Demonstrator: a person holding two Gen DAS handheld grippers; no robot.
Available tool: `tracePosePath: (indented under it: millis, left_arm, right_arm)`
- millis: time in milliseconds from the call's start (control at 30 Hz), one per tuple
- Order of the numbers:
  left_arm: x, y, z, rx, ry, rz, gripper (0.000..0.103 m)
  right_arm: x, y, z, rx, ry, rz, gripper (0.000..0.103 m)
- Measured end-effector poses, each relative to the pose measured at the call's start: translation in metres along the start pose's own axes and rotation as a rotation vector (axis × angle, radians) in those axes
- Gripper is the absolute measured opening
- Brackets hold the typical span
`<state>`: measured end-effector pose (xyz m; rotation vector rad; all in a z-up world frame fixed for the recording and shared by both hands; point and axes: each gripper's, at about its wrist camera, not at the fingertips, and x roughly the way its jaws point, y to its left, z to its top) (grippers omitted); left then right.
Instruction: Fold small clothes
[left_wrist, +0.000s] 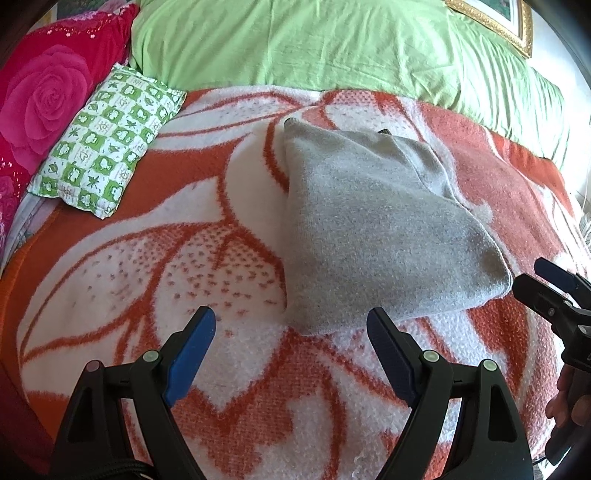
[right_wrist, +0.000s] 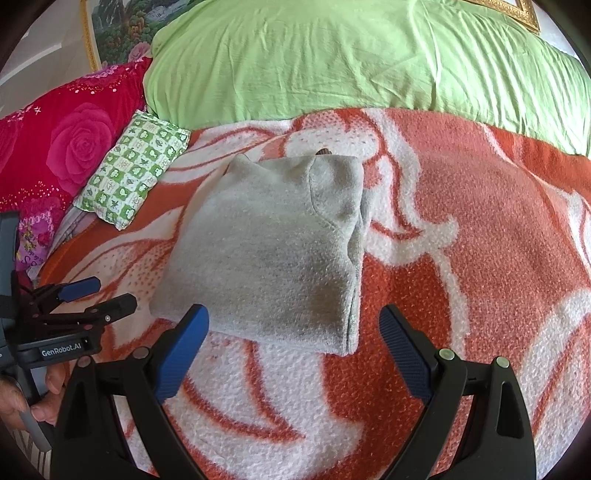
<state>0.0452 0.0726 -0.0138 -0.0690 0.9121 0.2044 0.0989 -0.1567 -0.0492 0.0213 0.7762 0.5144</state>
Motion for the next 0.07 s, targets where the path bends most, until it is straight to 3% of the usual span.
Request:
tracePosePath:
  millis: [67]
  left_arm:
    - [-0.0002,-0.0003,-0.0002,0.002,-0.003,0.007,0.084]
  right_arm:
    - [0.0009,-0.0016,-0.0002,0.007,0.004,0.003,0.093]
